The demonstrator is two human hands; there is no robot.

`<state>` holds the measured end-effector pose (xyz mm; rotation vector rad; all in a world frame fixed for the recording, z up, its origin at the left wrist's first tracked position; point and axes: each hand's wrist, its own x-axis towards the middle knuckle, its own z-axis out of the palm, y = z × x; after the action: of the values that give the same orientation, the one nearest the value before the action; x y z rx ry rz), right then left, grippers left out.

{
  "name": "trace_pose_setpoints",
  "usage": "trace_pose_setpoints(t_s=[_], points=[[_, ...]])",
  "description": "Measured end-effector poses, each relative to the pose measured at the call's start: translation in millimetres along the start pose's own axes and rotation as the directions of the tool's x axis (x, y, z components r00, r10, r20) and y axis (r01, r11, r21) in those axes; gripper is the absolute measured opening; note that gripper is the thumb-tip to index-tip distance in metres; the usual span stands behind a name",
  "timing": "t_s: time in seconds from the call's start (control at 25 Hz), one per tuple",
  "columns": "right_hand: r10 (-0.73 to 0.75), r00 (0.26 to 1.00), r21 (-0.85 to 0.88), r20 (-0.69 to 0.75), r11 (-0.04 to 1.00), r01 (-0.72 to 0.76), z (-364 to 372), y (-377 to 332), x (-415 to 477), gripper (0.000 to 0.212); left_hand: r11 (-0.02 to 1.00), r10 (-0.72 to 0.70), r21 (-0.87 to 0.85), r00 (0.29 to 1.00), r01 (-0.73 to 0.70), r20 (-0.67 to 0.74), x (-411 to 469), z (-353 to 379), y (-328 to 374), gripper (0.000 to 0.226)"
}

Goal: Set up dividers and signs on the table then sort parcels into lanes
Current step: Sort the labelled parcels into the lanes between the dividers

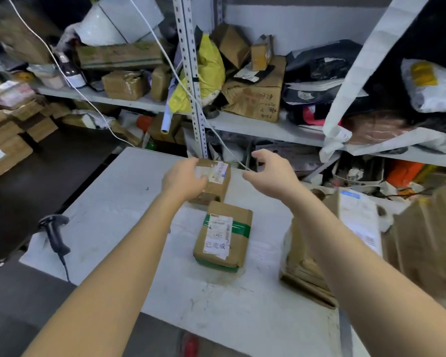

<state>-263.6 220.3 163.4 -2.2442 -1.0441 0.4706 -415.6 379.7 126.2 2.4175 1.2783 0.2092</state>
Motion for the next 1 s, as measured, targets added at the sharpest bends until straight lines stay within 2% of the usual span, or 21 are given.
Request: trace_pose_setpoints(t_s=[0.12, 0.32, 0.4, 0.48, 0.52, 0.6, 0.68, 0.8, 1.0], points=[[0.083, 0.994, -0.013, 0.076, 0.997, -0.082, 63, -20, 59, 0.062, 1.0, -0.012, 0.021, 0.996, 0.01, 0.091, 58, 14, -64, 0.064], [0.295, 0.94, -0.024, 0.174, 0.955, -0.295, 161, -18, 141, 0.069, 0.978, 0.01, -0.2, 0.946, 0.058, 0.325, 137, 68, -132, 0.075], [0.426, 0.886, 0.035, 0.181, 0.898, -0.439, 186, -8, 159, 0.078, 0.948, 0.026, -0.295, 0.9, 0.115, 0.434, 154, 90, -142, 0.076], [0.56, 0.801, 0.161, 0.212, 0.788, -0.594, 208, 2, 173, 0.09, 0.92, 0.039, -0.351, 0.853, 0.172, 0.52, 169, 108, -149, 0.07], [0.592, 0.773, 0.219, 0.227, 0.743, -0.633, 217, 9, 177, 0.087, 0.899, 0.033, -0.384, 0.842, 0.211, 0.539, 176, 115, -150, 0.068], [0.603, 0.767, 0.305, 0.219, 0.705, -0.641, 233, 24, 183, 0.074, 0.859, 0.011, -0.437, 0.846, 0.265, 0.534, 185, 126, -148, 0.067], [0.598, 0.777, 0.347, 0.196, 0.699, -0.626, 239, 31, 184, 0.067, 0.857, -0.002, -0.448, 0.869, 0.256, 0.494, 191, 131, -145, 0.069], [0.565, 0.806, 0.42, 0.177, 0.697, -0.581, 226, 23, 185, 0.051, 0.875, 0.027, -0.448, 0.907, 0.182, 0.421, 192, 125, -137, 0.067], [0.499, 0.859, 0.501, 0.11, 0.719, -0.482, 173, 9, 173, 0.042, 0.881, 0.103, -0.472, 0.962, 0.031, 0.255, 183, 84, -92, 0.055]])
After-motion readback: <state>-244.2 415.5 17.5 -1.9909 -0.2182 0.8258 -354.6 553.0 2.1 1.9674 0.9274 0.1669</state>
